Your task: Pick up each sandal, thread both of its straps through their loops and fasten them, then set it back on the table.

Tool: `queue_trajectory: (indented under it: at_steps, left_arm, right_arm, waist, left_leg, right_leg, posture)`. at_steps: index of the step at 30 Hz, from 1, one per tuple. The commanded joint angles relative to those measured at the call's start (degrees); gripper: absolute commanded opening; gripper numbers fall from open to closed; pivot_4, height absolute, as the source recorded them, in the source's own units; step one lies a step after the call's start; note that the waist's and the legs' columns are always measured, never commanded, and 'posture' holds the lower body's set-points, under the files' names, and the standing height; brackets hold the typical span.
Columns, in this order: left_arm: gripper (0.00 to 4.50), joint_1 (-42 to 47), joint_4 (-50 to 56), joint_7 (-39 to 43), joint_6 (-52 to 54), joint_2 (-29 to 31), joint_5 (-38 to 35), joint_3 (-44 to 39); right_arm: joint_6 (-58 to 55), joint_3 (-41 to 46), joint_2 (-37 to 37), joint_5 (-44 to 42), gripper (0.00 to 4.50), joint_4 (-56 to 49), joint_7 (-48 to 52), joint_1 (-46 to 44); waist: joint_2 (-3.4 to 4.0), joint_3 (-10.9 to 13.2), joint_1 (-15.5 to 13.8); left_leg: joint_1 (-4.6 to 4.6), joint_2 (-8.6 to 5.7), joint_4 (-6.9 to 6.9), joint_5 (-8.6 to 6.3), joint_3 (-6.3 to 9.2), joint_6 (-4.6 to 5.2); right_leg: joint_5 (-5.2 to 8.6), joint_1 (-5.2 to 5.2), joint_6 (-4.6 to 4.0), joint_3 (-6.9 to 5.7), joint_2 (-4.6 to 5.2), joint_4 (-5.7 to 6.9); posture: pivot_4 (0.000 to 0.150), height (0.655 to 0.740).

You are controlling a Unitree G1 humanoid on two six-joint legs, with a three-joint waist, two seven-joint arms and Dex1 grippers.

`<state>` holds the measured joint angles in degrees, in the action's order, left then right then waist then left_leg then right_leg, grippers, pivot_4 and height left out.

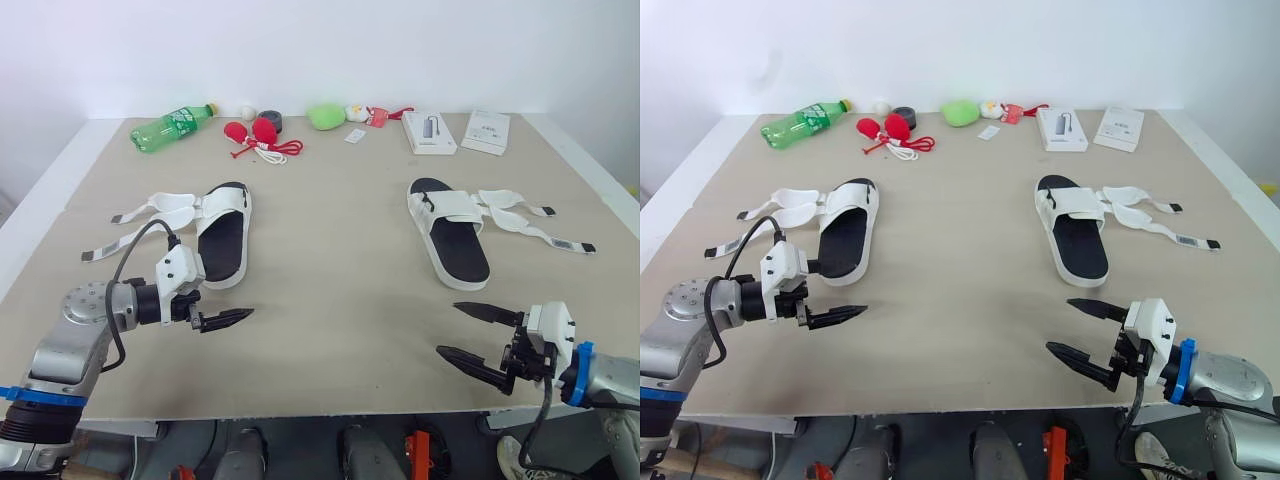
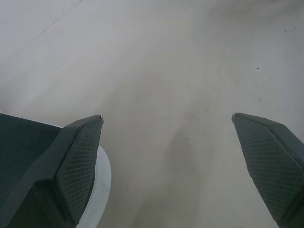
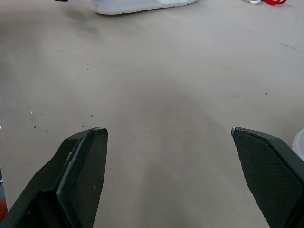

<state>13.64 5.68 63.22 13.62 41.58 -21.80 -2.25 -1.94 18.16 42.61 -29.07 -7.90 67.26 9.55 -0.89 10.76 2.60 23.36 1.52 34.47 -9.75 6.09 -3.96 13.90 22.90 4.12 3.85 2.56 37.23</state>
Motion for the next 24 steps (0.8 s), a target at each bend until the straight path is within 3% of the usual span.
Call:
queue_trajectory:
  at_steps: [1,18,24]
  left_arm:
    - [4.47,-0.7,3.2,0.8,-1.7,0.3,-0.3,0.1]
    - [4.47,0.5,6.6,-0.1,1.4,-2.2,-2.4,1.7]
    - [4.47,3.7,8.6,1.7,2.5,-5.4,-3.7,6.5]
  right_arm:
    - [0.6,1.4,0.8,-0.8,4.5,-3.5,-0.1,0.5]
    - [-2.9,2.1,-1.3,-2.0,4.5,-6.5,-6.8,1.2]
    - [-15.9,2.3,-4.1,-4.6,4.5,-7.8,-22.1,-5.4]
  waist:
    - [0.0,0.0,0.0]
    - [0.0,0.0,0.0]
    - [0.0,0.0,0.0]
  left_leg:
    - [0.0,0.0,0.0,0.0,0.0,0.0]
    - [-0.01,0.07,0.0,-0.02,-0.05,-0.02]
    - [-0.01,0.07,0.05,-0.02,-0.08,-0.02]
  right_leg:
    - [0.0,0.0,0.0,0.0,0.0,0.0]
    - [0.0,0.01,-0.03,0.12,-0.13,0.0]
    - [-0.07,0.02,-0.04,0.18,-0.15,0.0]
  posture:
    - [0.15,0.74]
    - [0.15,0.74]
    - [0.15,0.74]
